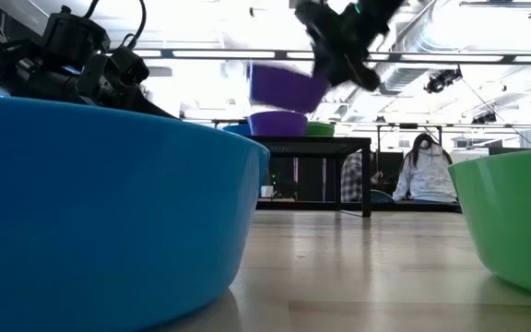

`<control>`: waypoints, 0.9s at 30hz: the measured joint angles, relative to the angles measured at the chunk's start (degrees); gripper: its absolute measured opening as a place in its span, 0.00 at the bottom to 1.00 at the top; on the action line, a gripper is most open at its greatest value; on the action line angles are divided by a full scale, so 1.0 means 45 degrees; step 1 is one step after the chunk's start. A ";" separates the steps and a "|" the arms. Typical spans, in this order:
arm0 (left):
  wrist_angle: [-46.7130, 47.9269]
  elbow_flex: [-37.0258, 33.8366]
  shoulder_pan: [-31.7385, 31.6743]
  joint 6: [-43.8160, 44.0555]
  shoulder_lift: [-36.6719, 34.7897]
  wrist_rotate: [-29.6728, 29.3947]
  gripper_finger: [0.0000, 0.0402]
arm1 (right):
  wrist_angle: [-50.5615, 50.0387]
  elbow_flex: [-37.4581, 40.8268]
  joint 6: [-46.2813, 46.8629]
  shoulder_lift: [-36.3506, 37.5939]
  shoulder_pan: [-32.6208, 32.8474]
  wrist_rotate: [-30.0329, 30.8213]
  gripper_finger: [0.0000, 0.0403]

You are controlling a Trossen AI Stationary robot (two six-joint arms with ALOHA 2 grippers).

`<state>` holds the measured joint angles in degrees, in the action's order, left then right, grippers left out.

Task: Pick & Place Mini bowls
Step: Stack the top violet bowl on the violet bowl on the shelf

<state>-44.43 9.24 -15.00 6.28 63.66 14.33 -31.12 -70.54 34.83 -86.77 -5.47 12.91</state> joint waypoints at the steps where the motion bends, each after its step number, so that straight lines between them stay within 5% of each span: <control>1: 0.0002 -0.0002 0.0003 -0.0003 0.0000 -0.0007 0.00 | -0.0594 -0.0779 -0.0621 -0.0105 -0.0328 0.0008 0.01; 7: -0.0008 -0.0002 0.0004 -0.0003 0.0000 -0.0021 0.00 | -0.3958 -0.5281 -0.3658 -0.1567 -0.2688 -0.0094 0.01; 15: -0.0013 -0.0002 0.0000 0.0002 0.0000 -0.0016 0.00 | -0.6957 -0.9921 -0.5595 -0.4602 -0.5085 -0.1886 0.02; 27: -0.0005 -0.0002 0.0001 0.0002 0.0000 -0.0011 0.00 | -0.7481 -1.0784 -0.5955 -0.6106 -0.6273 -0.3671 0.02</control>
<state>-44.45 9.23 -15.00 6.28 63.66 14.28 -64.79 -119.06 8.03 -114.25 -33.69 -3.61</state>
